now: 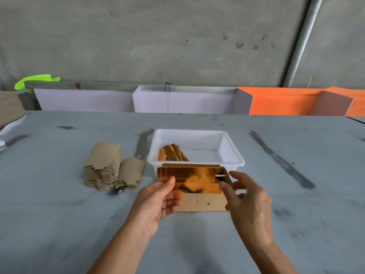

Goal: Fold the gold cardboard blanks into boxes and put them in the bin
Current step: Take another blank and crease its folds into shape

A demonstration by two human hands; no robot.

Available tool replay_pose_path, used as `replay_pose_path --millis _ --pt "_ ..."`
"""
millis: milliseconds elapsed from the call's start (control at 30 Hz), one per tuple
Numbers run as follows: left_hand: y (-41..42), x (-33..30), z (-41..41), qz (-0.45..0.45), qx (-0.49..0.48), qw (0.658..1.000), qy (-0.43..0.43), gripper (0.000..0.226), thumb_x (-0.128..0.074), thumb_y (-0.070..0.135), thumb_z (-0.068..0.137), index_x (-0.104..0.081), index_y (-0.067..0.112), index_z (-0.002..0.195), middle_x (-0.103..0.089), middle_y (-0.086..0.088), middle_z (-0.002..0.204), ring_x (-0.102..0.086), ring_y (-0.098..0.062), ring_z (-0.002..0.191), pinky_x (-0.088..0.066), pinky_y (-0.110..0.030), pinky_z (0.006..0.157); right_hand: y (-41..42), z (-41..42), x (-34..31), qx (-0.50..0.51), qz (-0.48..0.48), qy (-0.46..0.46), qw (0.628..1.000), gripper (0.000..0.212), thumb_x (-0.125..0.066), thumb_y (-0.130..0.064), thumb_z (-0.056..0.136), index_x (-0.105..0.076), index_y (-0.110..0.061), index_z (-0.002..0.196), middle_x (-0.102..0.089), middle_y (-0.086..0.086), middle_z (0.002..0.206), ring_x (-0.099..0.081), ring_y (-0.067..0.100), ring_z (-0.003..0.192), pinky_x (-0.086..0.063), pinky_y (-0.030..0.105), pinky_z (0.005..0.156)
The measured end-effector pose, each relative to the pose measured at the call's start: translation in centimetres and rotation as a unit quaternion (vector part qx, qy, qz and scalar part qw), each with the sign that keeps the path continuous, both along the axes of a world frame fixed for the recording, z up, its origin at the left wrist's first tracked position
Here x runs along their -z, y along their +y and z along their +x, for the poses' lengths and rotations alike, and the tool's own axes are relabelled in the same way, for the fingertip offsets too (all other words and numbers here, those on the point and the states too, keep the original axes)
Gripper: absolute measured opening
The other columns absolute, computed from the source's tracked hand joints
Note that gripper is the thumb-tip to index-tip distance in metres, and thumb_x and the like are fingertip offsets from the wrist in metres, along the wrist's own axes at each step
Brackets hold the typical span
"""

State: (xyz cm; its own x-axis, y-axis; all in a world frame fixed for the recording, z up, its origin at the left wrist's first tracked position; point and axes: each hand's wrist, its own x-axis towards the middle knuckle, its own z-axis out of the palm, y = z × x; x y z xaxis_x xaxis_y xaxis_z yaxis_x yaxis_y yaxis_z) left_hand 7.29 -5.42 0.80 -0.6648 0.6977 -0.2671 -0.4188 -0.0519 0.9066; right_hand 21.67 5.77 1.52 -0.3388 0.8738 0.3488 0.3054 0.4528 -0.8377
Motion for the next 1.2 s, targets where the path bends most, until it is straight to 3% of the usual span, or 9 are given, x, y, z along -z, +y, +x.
replay_pose_path --millis 67,133,233,400,500,833,1200 --pt "0.2 0.0 0.1 0.010 0.011 1.000 0.011 0.031 -0.066 0.029 0.078 -0.066 0.004 0.096 -0.071 -0.011 0.070 -0.066 -0.015 0.056 -0.050 -0.022 0.046 -0.3 -0.5 -0.3 -0.065 -0.122 0.059 0.989 0.017 -0.066 -0.016 0.087 -0.064 -0.020 0.104 -0.066 0.000 0.063 -0.059 0.012 0.042 -0.042 0.017 0.042" --pt "0.3 -0.1 0.2 0.018 0.021 1.000 0.015 0.034 -0.067 0.031 0.074 -0.066 0.004 0.094 -0.071 -0.011 0.071 -0.066 -0.015 0.057 -0.050 -0.022 0.047 -0.2 -0.8 -0.5 -0.121 -0.256 0.111 0.953 0.006 -0.062 -0.010 0.090 -0.064 -0.012 0.095 -0.068 0.004 0.062 -0.056 0.013 0.040 -0.038 0.019 0.037" --pt "0.3 0.0 0.1 0.021 0.023 0.999 0.010 0.026 -0.068 0.031 0.071 -0.071 0.009 0.086 -0.071 -0.013 0.073 -0.066 -0.016 0.058 -0.051 -0.022 0.047 0.5 -0.9 -0.5 -0.143 -0.335 0.123 0.923 0.007 -0.059 -0.007 0.092 -0.066 -0.006 0.092 -0.070 0.007 0.066 -0.056 0.013 0.041 -0.039 0.020 0.037" --pt "0.5 0.0 -0.3 0.022 0.024 0.999 -0.015 0.029 -0.070 0.027 0.069 -0.071 0.009 0.092 -0.072 -0.013 0.077 -0.067 -0.017 0.059 -0.052 -0.024 0.048 1.3 -1.2 0.0 -0.156 -0.362 0.099 0.914 0.013 -0.058 -0.013 0.093 -0.065 -0.004 0.097 -0.073 0.007 0.073 -0.060 0.013 0.046 -0.043 0.021 0.041" --pt "0.9 -0.1 -0.4 0.012 0.014 1.000 -0.023 0.025 -0.072 0.025 0.066 -0.069 0.009 0.085 -0.072 -0.013 0.076 -0.068 -0.017 0.058 -0.053 -0.025 0.049 1.8 -1.4 0.2 -0.166 -0.365 0.097 0.911 0.012 -0.061 -0.016 0.091 -0.064 -0.005 0.095 -0.074 0.007 0.076 -0.061 0.013 0.049 -0.045 0.021 0.044" --pt "1.5 -0.3 -1.3 -0.010 0.019 0.999 -0.038 0.008 -0.068 0.011 0.081 -0.067 0.004 0.085 -0.071 -0.013 0.069 -0.067 -0.017 0.055 -0.055 -0.024 0.050 3.0 -1.1 0.7 -0.210 -0.432 0.131 0.867 0.009 -0.063 -0.010 0.087 -0.068 -0.007 0.080 -0.073 0.013 0.078 -0.062 0.010 0.051 -0.047 0.020 0.044" --pt "1.8 -0.4 -1.0 -0.014 0.000 1.000 -0.010 0.008 -0.070 0.007 0.080 -0.068 0.003 0.086 -0.072 -0.013 0.072 -0.067 -0.017 0.059 -0.056 -0.024 0.054 2.8 -1.4 0.7 -0.188 -0.432 0.156 0.868 0.005 -0.068 -0.006 0.083 -0.068 -0.001 0.083 -0.072 0.015 0.076 -0.063 0.013 0.053 -0.049 0.021 0.046"
